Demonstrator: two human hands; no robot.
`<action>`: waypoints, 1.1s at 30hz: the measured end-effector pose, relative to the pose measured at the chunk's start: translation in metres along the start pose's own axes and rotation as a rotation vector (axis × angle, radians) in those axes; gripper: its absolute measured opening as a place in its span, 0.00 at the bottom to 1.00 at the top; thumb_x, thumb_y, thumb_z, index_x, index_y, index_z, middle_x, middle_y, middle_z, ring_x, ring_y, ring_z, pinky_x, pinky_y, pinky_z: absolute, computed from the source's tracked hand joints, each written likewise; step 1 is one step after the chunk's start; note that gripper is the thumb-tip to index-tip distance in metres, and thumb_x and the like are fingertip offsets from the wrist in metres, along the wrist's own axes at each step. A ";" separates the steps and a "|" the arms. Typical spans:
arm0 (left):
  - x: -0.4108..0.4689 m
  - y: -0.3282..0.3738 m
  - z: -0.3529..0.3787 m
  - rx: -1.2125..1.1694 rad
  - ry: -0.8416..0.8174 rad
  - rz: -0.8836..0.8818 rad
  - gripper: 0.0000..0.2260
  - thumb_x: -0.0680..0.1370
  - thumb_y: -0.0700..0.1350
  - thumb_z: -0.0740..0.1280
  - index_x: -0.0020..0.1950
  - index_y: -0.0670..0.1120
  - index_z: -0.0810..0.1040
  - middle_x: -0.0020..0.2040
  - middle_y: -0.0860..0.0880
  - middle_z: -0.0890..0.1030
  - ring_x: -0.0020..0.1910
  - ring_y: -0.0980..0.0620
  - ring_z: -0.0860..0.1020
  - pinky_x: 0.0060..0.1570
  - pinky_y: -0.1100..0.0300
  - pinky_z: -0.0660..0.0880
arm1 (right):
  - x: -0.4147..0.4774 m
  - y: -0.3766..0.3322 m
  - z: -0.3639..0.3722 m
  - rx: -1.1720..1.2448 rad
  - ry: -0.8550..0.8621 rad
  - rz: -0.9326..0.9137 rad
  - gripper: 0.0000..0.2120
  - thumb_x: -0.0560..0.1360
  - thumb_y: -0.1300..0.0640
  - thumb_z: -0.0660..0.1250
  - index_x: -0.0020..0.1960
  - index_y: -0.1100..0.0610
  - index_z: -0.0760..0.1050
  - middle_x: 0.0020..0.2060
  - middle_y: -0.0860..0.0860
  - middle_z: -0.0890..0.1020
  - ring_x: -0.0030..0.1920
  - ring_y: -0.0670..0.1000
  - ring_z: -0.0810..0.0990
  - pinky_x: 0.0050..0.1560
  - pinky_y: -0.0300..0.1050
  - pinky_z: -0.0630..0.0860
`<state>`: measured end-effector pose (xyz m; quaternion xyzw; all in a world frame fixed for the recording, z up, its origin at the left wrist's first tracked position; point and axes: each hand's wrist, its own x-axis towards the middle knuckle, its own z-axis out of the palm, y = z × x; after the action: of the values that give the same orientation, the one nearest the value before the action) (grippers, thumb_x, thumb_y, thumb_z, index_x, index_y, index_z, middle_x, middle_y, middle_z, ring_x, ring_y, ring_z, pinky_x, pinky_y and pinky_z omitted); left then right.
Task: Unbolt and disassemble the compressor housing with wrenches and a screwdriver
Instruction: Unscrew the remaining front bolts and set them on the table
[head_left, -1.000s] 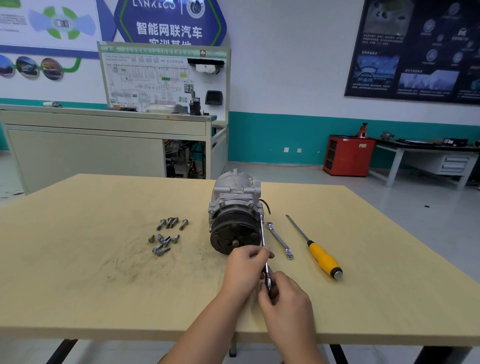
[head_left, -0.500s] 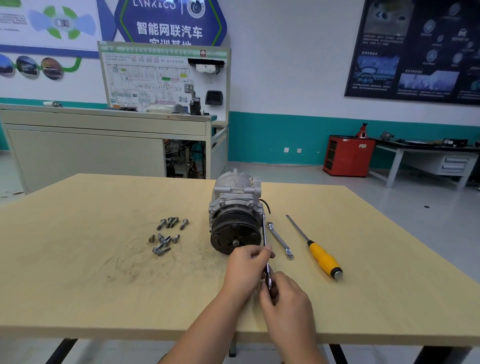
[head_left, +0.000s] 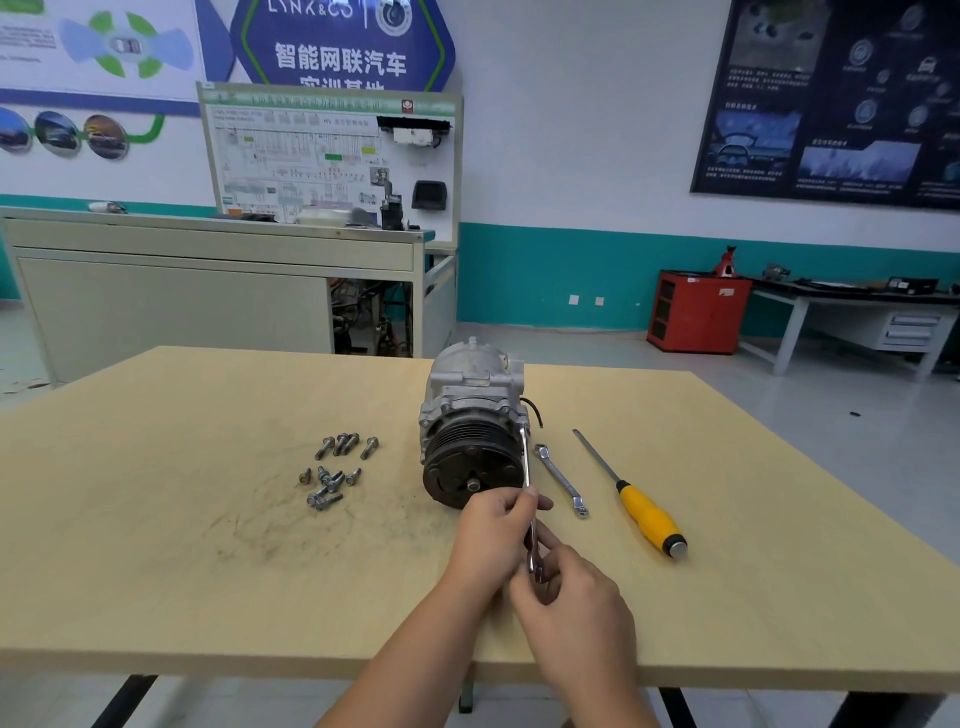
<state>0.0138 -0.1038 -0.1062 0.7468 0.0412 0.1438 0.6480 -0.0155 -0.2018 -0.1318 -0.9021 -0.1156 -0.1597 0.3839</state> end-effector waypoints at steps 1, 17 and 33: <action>0.000 0.000 0.000 0.002 0.001 -0.006 0.13 0.81 0.45 0.59 0.44 0.45 0.81 0.29 0.47 0.83 0.22 0.56 0.74 0.28 0.66 0.72 | 0.000 -0.001 -0.001 -0.027 -0.007 0.015 0.12 0.72 0.41 0.62 0.53 0.41 0.75 0.34 0.41 0.75 0.36 0.42 0.71 0.31 0.30 0.62; -0.004 0.006 0.000 -0.264 -0.177 -0.088 0.14 0.83 0.44 0.54 0.51 0.41 0.78 0.36 0.44 0.84 0.28 0.56 0.79 0.30 0.67 0.74 | -0.002 -0.001 -0.003 -0.069 0.084 0.105 0.13 0.76 0.42 0.59 0.38 0.49 0.66 0.30 0.45 0.72 0.32 0.43 0.68 0.28 0.34 0.58; -0.002 0.003 -0.001 -0.338 -0.207 -0.096 0.06 0.76 0.44 0.67 0.42 0.43 0.82 0.36 0.46 0.83 0.30 0.56 0.76 0.37 0.61 0.70 | -0.006 0.004 0.003 0.255 0.289 -0.022 0.10 0.73 0.56 0.71 0.53 0.55 0.80 0.31 0.44 0.77 0.35 0.51 0.76 0.35 0.42 0.67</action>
<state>0.0108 -0.1036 -0.1030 0.6354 -0.0148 0.0399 0.7710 -0.0190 -0.2031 -0.1383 -0.8125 -0.0884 -0.2758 0.5058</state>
